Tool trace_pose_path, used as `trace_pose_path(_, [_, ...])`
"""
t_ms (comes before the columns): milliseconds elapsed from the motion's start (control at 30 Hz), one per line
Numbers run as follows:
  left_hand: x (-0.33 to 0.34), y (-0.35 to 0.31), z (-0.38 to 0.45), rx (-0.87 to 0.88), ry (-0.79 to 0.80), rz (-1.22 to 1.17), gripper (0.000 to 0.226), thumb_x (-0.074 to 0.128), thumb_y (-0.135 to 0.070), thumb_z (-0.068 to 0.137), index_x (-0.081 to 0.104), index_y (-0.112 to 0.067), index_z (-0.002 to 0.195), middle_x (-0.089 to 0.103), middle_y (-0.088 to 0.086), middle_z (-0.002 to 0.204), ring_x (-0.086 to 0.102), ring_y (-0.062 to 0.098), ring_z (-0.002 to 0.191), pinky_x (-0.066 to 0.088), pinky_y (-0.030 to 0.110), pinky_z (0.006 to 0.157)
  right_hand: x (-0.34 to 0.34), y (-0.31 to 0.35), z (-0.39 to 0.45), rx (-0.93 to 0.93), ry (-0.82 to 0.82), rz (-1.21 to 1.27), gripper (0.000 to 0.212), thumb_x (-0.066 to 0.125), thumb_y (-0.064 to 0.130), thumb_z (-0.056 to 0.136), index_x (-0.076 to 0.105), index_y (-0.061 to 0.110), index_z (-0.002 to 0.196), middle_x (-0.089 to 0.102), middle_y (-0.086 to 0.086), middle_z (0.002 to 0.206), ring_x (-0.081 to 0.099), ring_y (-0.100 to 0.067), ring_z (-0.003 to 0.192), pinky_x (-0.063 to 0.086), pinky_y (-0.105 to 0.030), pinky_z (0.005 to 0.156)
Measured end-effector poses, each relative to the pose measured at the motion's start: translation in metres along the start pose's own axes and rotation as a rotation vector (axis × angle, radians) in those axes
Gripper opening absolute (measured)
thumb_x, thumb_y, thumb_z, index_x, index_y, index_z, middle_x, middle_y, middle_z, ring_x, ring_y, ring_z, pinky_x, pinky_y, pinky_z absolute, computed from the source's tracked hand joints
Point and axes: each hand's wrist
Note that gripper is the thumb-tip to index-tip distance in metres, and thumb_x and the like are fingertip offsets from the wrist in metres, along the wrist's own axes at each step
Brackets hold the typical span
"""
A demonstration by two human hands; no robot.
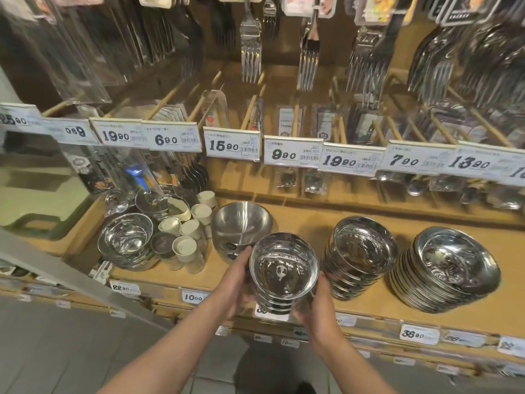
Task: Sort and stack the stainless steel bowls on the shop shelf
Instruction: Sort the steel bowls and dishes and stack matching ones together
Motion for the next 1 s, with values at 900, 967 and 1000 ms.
trace_pose_path(900, [0.013,0.066,-0.078,0.04,-0.084,0.208,0.023,0.053,-0.037,0.1,0.064,-0.021,0.112,0.072,-0.001,0.107,0.065,0.018,0.105,0.055,0.036,0.085,-0.112,0.01,-0.095,0.045,-0.269,-0.089,0.033,0.045,0.036,0.106,0.063,0.015,0.124,0.067,-0.01,0.127,0.063,-0.019,0.113,0.054,-0.041,0.088])
trace_pose_path(967, [0.032,0.068,-0.084,0.037,-0.029,0.231,0.021,0.05,-0.033,0.101,0.063,-0.019,0.108,0.068,0.003,0.111,0.063,0.02,0.107,0.054,0.035,0.084,-0.133,0.021,-0.102,0.032,-0.324,-0.055,0.03,0.045,0.034,0.106,0.064,0.014,0.119,0.067,-0.013,0.126,0.064,-0.02,0.105,0.053,-0.038,0.078])
trace_pose_path(1000, [0.044,0.066,-0.088,0.038,-0.004,0.237,0.02,0.049,-0.031,0.101,0.062,-0.018,0.109,0.067,0.005,0.113,0.063,0.02,0.108,0.053,0.034,0.084,-0.143,0.029,-0.108,0.009,-0.343,-0.024,0.029,0.044,0.034,0.106,0.063,0.014,0.116,0.067,-0.014,0.124,0.064,-0.02,0.103,0.053,-0.038,0.076])
Point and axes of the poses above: each hand's wrist, its own z-axis towards the middle knuckle, its own x-axis out of the palm, y = z × x
